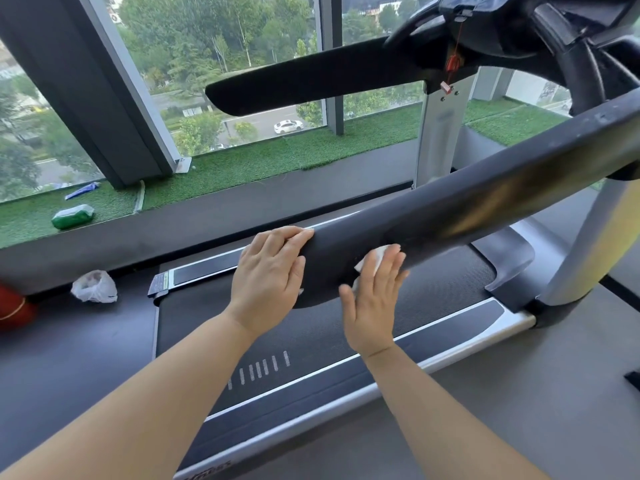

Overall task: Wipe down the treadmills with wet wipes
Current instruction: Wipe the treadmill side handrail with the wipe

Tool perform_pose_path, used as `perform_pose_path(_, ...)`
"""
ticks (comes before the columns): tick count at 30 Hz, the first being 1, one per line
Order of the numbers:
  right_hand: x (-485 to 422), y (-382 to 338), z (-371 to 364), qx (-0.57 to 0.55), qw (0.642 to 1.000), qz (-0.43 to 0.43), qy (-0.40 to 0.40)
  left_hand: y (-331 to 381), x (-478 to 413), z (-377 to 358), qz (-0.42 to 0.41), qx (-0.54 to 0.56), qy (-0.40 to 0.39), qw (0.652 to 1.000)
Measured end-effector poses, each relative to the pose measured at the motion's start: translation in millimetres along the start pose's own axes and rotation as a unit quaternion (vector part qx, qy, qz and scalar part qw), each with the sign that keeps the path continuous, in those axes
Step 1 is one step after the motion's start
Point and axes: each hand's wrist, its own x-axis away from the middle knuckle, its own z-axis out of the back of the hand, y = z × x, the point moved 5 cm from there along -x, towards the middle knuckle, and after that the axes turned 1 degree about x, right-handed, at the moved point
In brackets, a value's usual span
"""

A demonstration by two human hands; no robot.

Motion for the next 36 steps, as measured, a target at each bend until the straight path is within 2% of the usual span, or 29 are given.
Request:
perform_pose_path(3, -18, 5, 13, -0.053, 0.994, -0.091, 0.024, 0, 0, 0, 0.004, 0.006, -0.003, 1.000)
perform_pose_path(5, -15, -10, 10, -0.069, 0.993, -0.099, 0.011, 0, 0, 1, 0.004, 0.010, 0.000, 1.000)
perform_pose_path(8, 9, -32, -6, -0.037, 0.999, 0.002, -0.029, 0, 0, 1, -0.001, 0.011, 0.004, 1.000)
perform_pose_path(10, 13, -25, -6, 0.012, 0.997, 0.069, -0.026, 0, 0, 2, -0.001, 0.011, 0.002, 1.000)
perform_pose_path(11, 9, -18, -2, 0.032, 0.996, 0.077, -0.018, 0, 0, 2, -0.001, 0.014, 0.000, 1.000)
perform_pose_path(16, -19, 2, 17, -0.014, 0.997, -0.078, 0.014, 0, 0, 2, 0.000, 0.018, -0.001, 1.000)
perform_pose_path(19, 0, -22, 4, -0.014, 1.000, -0.008, -0.018, 0, 0, 3, -0.003, 0.019, 0.003, 1.000)
perform_pose_path(21, 17, -26, -4, 0.023, 0.997, 0.065, -0.032, 0, 0, 3, -0.003, 0.020, 0.004, 1.000)
perform_pose_path(23, 15, -14, -2, 0.070, 0.993, 0.094, -0.021, 0, 0, 4, -0.004, 0.020, 0.003, 1.000)
perform_pose_path(25, -1, -1, 6, 0.079, 0.996, 0.047, -0.002, 1, 0, 4, -0.005, 0.019, 0.002, 1.000)
perform_pose_path(27, -18, 6, 14, 0.032, 0.999, -0.038, 0.017, 0, 0, 4, -0.002, 0.021, -0.003, 1.000)
perform_pose_path(29, -22, -2, 14, -0.013, 0.997, -0.075, 0.024, -1, 0, 4, -0.001, 0.022, -0.006, 1.000)
perform_pose_path(31, -11, -19, 5, -0.013, 1.000, -0.027, 0.006, -1, -1, 4, -0.003, 0.023, -0.004, 1.000)
perform_pose_path(33, 10, -31, -5, 0.020, 0.997, 0.065, -0.021, -1, -1, 4, -0.005, 0.022, -0.005, 1.000)
perform_pose_path(36, 13, -18, -2, 0.088, 0.984, 0.152, -0.016, 0, 0, 6, -0.003, 0.023, -0.012, 1.000)
